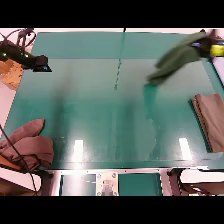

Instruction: Fold the shirts.

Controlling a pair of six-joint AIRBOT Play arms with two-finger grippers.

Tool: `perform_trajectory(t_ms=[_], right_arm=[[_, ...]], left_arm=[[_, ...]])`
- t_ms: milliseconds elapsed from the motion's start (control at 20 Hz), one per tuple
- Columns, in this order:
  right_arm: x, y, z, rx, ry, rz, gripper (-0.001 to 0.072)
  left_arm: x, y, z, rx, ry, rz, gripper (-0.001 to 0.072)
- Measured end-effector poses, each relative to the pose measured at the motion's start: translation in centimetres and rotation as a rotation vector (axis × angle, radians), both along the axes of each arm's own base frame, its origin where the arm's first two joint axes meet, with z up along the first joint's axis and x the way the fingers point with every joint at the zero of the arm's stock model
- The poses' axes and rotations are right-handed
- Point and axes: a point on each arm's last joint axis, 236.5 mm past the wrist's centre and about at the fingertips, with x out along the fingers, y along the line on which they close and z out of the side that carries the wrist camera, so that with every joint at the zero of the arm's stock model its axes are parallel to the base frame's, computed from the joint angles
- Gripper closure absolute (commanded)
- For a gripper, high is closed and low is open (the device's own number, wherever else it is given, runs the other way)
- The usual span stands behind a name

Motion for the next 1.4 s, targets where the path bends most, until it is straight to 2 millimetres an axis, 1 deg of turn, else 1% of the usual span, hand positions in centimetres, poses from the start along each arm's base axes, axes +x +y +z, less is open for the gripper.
perform_trajectory(t_ms=[100,150,200,300,400,500,600,700,850,900,950,1000,1100,1200,1250,1300,1350,1400], right_arm=[[-2.7,-6.8,1.0,-0.023,0.003,-0.14,0.0696],[-4.1,-9.5,1.0,-0.031,0.019,-0.196,0.0696],[-5.8,-12.1,0.5,-0.046,0.05,-0.249,0.0696],[-9.1,-16.1,-0.9,-0.064,0.138,-0.348,0.0696],[-12.8,-18.8,-2.8,-0.08,0.266,-0.443,0.0697],[-16.3,-20.7,-4.2,-0.106,0.386,-0.541,0.0697],[-19.3,-21.8,-5.9,-0.128,0.501,-0.616,0.0696],[-21.8,-22.0,-8.0,-0.123,0.61,-0.658,0.0696],[-25.3,-21.4,-12.2,-0.085,0.791,-0.697,0.0688],[-26.7,-21.1,-13.8,-0.075,0.86,-0.71,0.0502],[-28.3,-20.7,-15.2,-0.072,0.933,-0.719,0.0173],[-29.7,-20.5,-16.3,-0.073,0.996,-0.726,0.0129],[-31.5,-20.2,-17.8,-0.082,1.075,-0.739,0.0129],[-32.3,-20.5,-18.1,-0.093,1.107,-0.757,0.0146],[-31.9,-20.7,-17.8,-0.095,1.09,-0.766,0.0335],[-30.9,-21.0,-17.4,-0.092,1.05,-0.772,0.0659],[-29.4,-21.1,-16.6,-0.085,0.991,-0.761,0.0694],[-27.6,-21.1,-15.7,-0.084,0.922,-0.738,0.0694]], left_arm=[[-0.1,0.0,0.0,-0.001,0.005,0.004,0.068],[-0.1,0.0,-0.1,-0.001,0.007,0.006,0.068],[-0.1,0.0,-0.1,-0.002,0.009,0.008,0.068],[-0.2,0.0,-0.1,-0.002,0.013,0.011,0.068],[-0.3,0.0,-0.2,-0.002,0.019,0.01,0.068],[-0.5,0.0,-0.2,-0.004,0.028,0.007,0.068],[-0.7,-0.1,-0.3,-0.004,0.037,0.003,0.068],[-0.9,-0.1,-0.3,-0.005,0.045,0.0,0.068],[-1.1,-0.1,-0.4,-0.006,0.054,-0.004,0.068],[-1.2,-0.2,-0.4,-0.006,0.057,-0.006,0.068],[-1.3,-0.2,-0.4,-0.006,0.062,-0.008,0.068],[-1.4,-0.2,-0.4,-0.007,0.064,-0.009,0.068],[-1.5,-0.2,-0.5,-0.007,0.067,-0.011,0.068],[-1.5,-0.2,-0.5,-0.008,0.068,-0.011,0.0681],[-1.5,-0.3,-0.4,-0.009,0.069,-0.012,0.0682],[-1.5,-0.3,-0.4,-0.009,0.069,-0.012,0.0682],[-1.6,-0.3,-0.4,-0.011,0.07,-0.009,0.0683],[-1.6,-0.3,-0.1,-0.012,0.068,-0.004,0.0683]])
